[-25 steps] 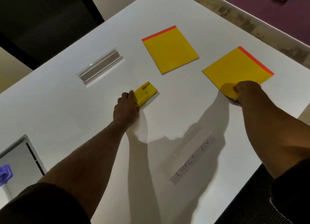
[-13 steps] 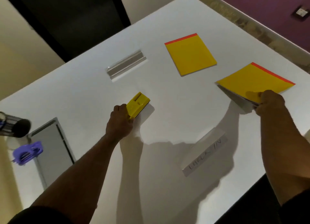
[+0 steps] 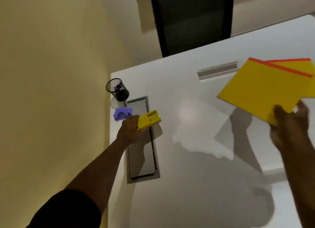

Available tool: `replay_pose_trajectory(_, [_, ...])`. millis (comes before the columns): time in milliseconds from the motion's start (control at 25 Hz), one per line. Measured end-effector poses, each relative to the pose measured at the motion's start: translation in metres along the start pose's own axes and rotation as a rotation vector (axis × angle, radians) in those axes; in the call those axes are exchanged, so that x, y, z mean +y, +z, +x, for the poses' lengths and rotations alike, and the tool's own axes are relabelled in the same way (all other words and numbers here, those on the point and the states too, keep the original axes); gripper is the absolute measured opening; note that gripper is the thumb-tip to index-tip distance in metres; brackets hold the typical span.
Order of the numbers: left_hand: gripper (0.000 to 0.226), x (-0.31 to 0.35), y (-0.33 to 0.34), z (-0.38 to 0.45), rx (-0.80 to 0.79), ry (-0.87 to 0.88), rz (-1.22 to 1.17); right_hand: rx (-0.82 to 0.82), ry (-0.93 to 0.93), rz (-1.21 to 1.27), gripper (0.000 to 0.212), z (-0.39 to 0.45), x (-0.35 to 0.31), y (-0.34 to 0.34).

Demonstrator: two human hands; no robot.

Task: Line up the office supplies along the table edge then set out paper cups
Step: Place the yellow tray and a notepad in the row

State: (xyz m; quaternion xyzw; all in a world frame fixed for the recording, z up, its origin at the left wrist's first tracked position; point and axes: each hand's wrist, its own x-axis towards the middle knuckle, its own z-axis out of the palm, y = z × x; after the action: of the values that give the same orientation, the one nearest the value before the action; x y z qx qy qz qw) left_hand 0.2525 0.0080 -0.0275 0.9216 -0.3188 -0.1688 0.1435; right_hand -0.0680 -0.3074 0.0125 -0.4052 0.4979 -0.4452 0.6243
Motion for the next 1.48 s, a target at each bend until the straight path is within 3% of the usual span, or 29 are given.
replay_pose_trajectory(120, [0.064, -0.05, -0.005, -0.004, -0.077, -0.124, 0.092, -0.216, 0.19, -0.08, 0.055, -0.047, 0.031, 0.051])
replay_pose_trajectory(280, [0.06, -0.088, -0.002, 0.0, -0.123, -0.151, 0.128, -0.426, 0.37, -0.115, 0.051, -0.114, 0.079, 0.08])
replay_pose_trajectory(480, [0.071, -0.104, 0.005, 0.007, -0.126, -0.192, 0.056, -0.541, 0.635, -0.178, 0.043, -0.16, 0.129, 0.085])
replay_pose_trajectory(600, [0.069, -0.109, 0.01, -0.008, 0.046, -0.314, -0.068, -0.634, 0.763, -0.304, 0.043, -0.177, 0.154, 0.089])
replay_pose_trajectory(680, [0.041, -0.104, 0.009, -0.022, 0.242, -0.487, -0.123, -0.702, 0.82, -0.357, 0.04, -0.189, 0.169, 0.094])
replay_pose_trajectory(720, [0.027, -0.098, 0.007, -0.024, 0.246, -0.565, -0.161, -0.719, 0.827, -0.36, 0.038, -0.192, 0.175, 0.096])
replay_pose_trajectory(880, [0.016, -0.094, 0.01, -0.047, -0.198, -0.785, -0.643, -0.807, 0.857, -0.394, 0.044, -0.205, 0.19, 0.109])
replay_pose_trajectory(1040, [0.017, -0.101, 0.014, -0.079, -0.379, -0.887, -0.756, -0.938, 0.88, -0.48, 0.057, -0.222, 0.204, 0.11])
replay_pose_trajectory(1120, [0.019, -0.101, 0.014, -0.083, -0.384, -0.895, -0.765, -0.986, 0.876, -0.515, 0.059, -0.225, 0.207, 0.111])
replay_pose_trajectory(1200, [0.011, -0.104, 0.016, -0.083, -0.341, -0.849, -0.617, -0.995, 0.875, -0.539, 0.056, -0.227, 0.207, 0.111])
replay_pose_trajectory(1360, [0.058, -0.102, 0.01, -0.07, 0.005, -0.59, -0.44, -1.046, 0.86, -0.603, 0.05, -0.227, 0.203, 0.105])
replay_pose_trajectory(1480, [0.07, -0.093, 0.004, -0.042, -0.011, -0.494, -0.439, -1.079, 0.819, -0.683, 0.051, -0.226, 0.202, 0.098])
